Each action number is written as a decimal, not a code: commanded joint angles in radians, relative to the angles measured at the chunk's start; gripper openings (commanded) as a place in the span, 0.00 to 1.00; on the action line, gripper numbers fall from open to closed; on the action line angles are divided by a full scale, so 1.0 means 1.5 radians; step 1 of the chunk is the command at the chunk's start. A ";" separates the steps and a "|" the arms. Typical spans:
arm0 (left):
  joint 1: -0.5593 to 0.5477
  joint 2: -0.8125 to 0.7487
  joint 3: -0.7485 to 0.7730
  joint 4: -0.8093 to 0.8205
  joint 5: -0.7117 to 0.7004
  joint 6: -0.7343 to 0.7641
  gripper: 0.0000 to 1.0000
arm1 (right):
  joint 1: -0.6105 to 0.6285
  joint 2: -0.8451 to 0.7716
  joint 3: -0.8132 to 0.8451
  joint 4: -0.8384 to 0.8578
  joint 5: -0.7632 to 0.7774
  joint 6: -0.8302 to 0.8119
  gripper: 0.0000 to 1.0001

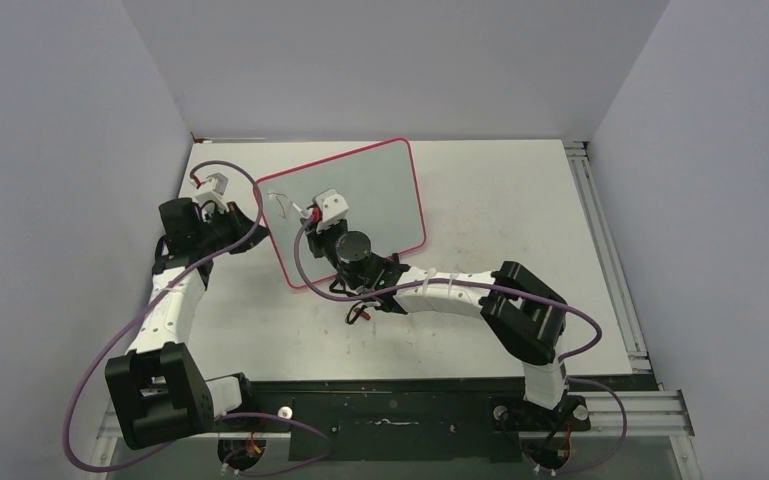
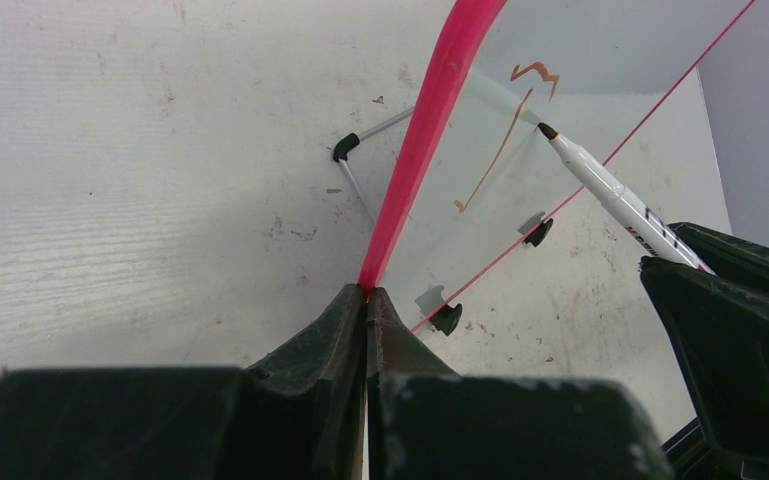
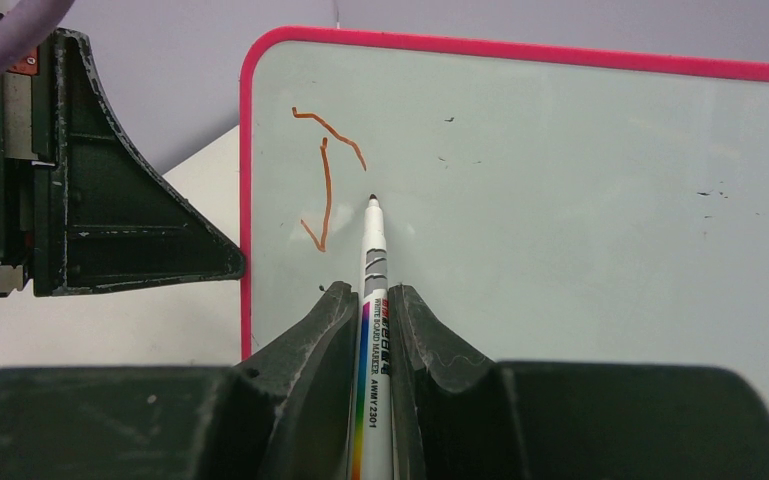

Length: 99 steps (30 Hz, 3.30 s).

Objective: Write a sentence on the whiteboard

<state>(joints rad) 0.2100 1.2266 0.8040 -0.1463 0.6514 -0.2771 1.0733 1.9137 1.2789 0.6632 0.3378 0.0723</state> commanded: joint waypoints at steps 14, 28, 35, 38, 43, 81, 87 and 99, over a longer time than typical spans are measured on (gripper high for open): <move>-0.010 -0.008 0.019 0.009 0.015 0.003 0.00 | -0.005 0.006 0.012 0.002 -0.029 0.011 0.05; -0.009 -0.009 0.019 0.008 0.015 0.003 0.00 | -0.005 -0.012 -0.024 0.006 -0.002 0.005 0.05; -0.010 -0.009 0.018 0.008 0.015 0.003 0.00 | -0.006 -0.017 -0.025 0.017 0.021 0.004 0.05; -0.010 -0.008 0.018 0.008 0.016 0.003 0.00 | -0.006 -0.018 -0.021 0.022 0.025 0.001 0.05; -0.010 -0.008 0.018 0.008 0.016 0.004 0.00 | -0.008 -0.017 -0.010 0.028 0.027 -0.003 0.05; -0.012 -0.007 0.019 0.008 0.012 0.004 0.00 | 0.003 -0.045 -0.028 0.072 -0.014 -0.021 0.05; -0.012 -0.007 0.019 0.007 0.012 0.004 0.00 | 0.005 -0.062 -0.040 0.085 0.011 -0.030 0.05; -0.012 -0.007 0.019 0.006 0.011 0.005 0.00 | 0.003 -0.050 -0.029 0.098 0.015 -0.036 0.05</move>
<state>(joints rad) 0.2066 1.2266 0.8040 -0.1467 0.6437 -0.2768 1.0752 1.8874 1.2179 0.7441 0.3454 0.0326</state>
